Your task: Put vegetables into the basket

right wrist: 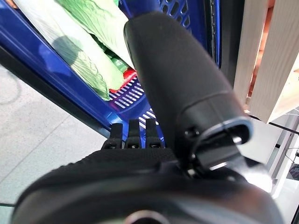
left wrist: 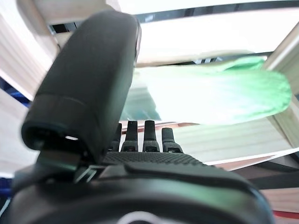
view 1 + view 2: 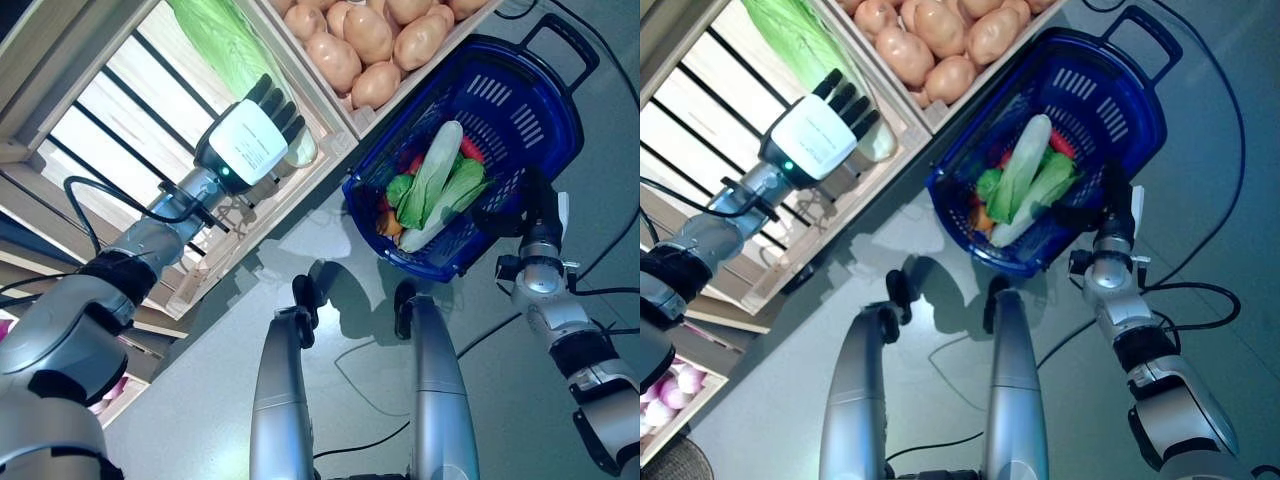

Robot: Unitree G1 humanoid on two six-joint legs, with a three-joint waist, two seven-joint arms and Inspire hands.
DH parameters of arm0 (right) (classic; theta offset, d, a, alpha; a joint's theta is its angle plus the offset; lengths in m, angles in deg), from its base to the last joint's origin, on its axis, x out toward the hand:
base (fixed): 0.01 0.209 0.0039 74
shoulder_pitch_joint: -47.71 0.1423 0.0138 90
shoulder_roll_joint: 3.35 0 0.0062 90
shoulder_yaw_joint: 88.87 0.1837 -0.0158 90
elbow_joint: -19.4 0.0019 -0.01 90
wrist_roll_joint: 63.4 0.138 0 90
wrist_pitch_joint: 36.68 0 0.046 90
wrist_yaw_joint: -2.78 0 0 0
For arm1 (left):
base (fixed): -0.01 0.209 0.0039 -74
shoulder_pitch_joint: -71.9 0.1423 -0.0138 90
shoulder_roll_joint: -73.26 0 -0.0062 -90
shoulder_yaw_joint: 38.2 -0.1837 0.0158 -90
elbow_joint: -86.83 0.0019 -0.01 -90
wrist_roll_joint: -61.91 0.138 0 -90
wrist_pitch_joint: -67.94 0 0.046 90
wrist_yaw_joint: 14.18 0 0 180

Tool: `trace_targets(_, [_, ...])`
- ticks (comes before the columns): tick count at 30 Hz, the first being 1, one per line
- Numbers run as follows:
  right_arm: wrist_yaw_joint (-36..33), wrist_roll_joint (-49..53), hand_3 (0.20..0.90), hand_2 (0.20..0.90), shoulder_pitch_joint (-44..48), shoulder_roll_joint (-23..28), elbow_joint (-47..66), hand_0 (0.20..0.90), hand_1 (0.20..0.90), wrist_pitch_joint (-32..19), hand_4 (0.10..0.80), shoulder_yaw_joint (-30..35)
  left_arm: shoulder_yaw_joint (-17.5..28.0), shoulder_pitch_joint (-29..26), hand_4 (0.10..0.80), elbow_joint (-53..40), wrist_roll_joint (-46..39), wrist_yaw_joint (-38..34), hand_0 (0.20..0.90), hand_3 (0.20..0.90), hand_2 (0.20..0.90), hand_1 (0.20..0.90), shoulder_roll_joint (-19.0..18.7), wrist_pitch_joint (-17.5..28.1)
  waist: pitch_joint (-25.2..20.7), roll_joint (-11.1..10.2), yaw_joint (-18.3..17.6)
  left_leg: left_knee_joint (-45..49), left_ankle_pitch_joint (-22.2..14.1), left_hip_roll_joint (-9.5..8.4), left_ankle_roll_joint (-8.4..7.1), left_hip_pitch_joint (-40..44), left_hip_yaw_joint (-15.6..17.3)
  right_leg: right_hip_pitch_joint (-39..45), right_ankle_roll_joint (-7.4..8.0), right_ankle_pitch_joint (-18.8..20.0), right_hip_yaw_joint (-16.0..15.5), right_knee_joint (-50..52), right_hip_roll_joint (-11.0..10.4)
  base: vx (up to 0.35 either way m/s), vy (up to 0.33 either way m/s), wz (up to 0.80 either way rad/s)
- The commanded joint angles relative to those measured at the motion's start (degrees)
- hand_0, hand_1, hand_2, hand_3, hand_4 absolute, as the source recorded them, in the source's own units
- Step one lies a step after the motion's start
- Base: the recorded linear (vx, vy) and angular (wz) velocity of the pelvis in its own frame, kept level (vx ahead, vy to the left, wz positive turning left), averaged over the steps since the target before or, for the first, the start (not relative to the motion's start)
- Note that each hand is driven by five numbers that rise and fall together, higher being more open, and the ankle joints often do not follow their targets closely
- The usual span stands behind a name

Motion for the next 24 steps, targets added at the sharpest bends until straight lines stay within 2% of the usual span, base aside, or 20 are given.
trace_targets(1, [0.04,0.3,0.9,0.9,-1.72,1.97,5.1,0.9,0.9,-4.01,0.8,5.65,9.07,-2.7,0.8,-1.24,-6.9,-14.41,0.9,0.9,0.9,0.9,-1.98,-0.05,-0.12,-1.92,-0.58,0.5,-7.72,1.07,0.14,4.62,2.65,3.47,0.26,6.72,0.32,-6.08,-0.45,0.0,0.0,0.0])
trace_targets(4, [-0.28,-0.27,0.9,0.9,-2.96,1.36,5.88,0.9,0.9,-3.88,0.8,6.3,11.66,-1.96,0.8,-4.57,-7.36,-18.9,0.9,0.9,0.9,0.9,-2.35,1.65,-0.12,-1.81,-0.37,0.22,-7.69,1.01,0.06,4.91,2.67,3.92,0.13,6.55,0.27,-6.37,-0.45,0.0,0.0,0.0])
trace_targets(9, [-0.69,-1.67,0.9,0.9,-3.93,0.81,7.07,0.9,0.9,-3.55,0.8,6.93,13.59,-1.77,0.8,-9.98,-5.66,-19.34,0.9,0.9,0.9,0.9,-2.86,1.79,-0.12,-1.67,-0.2,0.24,-7.92,0.87,0.09,4.91,2.54,3.98,0.01,6.12,0.28,-6.11,-0.51,0.0,0.0,0.0])
trace_targets(12, [-0.76,-1.82,0.9,0.9,-3.98,0.62,7.68,0.9,0.9,-2.99,0.8,7.22,13.13,-1.89,0.8,-11.9,-3.99,-14.15,0.9,0.9,0.9,0.9,-2.65,2.21,-0.12,-1.61,-0.19,1.41,-8.47,0.94,0.32,4.33,2.38,3.39,0.01,5.65,0.26,-4.84,-0.72,0.0,0.0,0.0])
trace_targets(17, [0.33,-1.93,0.9,0.9,-2.97,0.42,7.52,0.9,0.9,-2.57,0.8,6.8,8.53,-3.44,0.8,-10.38,-3.51,-0.6,0.9,0.9,0.9,0.9,-1.91,3.44,-0.12,-1.76,-0.68,1.53,-8.41,1.15,0.37,4.24,2.55,3.08,0.25,5.82,0.28,-4.53,-0.72,0.0,0.0,0.0])
trace_targets(24, [1.48,-1.0,0.9,0.9,-1.44,1.61,6.63,0.9,0.9,-1.99,0.8,5.95,4.42,-4.92,0.8,-5.6,-5.05,5.13,0.9,0.9,0.9,0.9,-1.32,4.63,-0.12,-1.77,-1.23,1.33,-8.04,1.63,0.3,4.4,3.05,3.03,0.63,6.34,0.55,-4.87,-0.77,0.013,0.012,0.0])
